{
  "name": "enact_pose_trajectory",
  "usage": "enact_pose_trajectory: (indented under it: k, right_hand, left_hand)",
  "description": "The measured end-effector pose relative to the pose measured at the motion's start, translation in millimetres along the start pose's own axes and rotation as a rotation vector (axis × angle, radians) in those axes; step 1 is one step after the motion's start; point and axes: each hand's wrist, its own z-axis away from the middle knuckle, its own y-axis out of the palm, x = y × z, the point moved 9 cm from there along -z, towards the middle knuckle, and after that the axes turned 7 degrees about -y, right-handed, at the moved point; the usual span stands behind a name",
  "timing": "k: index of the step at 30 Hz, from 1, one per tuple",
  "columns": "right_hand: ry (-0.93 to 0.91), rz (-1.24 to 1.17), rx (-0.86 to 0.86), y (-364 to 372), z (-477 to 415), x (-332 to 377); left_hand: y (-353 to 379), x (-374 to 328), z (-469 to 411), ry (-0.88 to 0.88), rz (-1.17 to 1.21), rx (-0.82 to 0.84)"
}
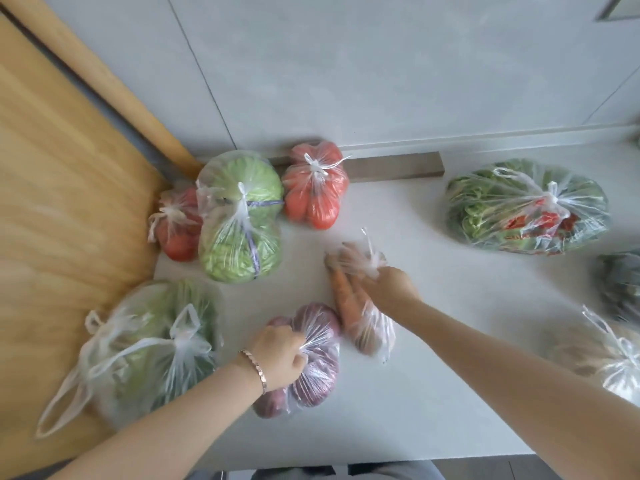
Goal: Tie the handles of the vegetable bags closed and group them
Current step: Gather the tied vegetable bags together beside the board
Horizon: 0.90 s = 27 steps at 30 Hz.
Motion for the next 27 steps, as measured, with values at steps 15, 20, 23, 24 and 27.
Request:
enact_pose_trajectory:
  k: [15,20,23,24,27]
  right_hand:
    - [-0.079,-0.187,-0.193,78,-16,72]
    - [0.485,-0.385,-0.134,113,35,1]
    - [0.418,-0.488,-0.095,127,33,8]
    - [0.384,-0.481,-0.12,126,27,9]
    - [0.248,-0.455,-0.17,109,10,27]
  left_hand:
    - [24,125,31,-0.477,0.355,-0.064]
    - [7,93,26,-0.197,0.093,-0.294]
    - [35,70,22,-0.03,0.096,-0.057]
    - [44,67,21,-0.02,0.075,0.026]
    - [58,65,16,-0.012,-0.068,0.138]
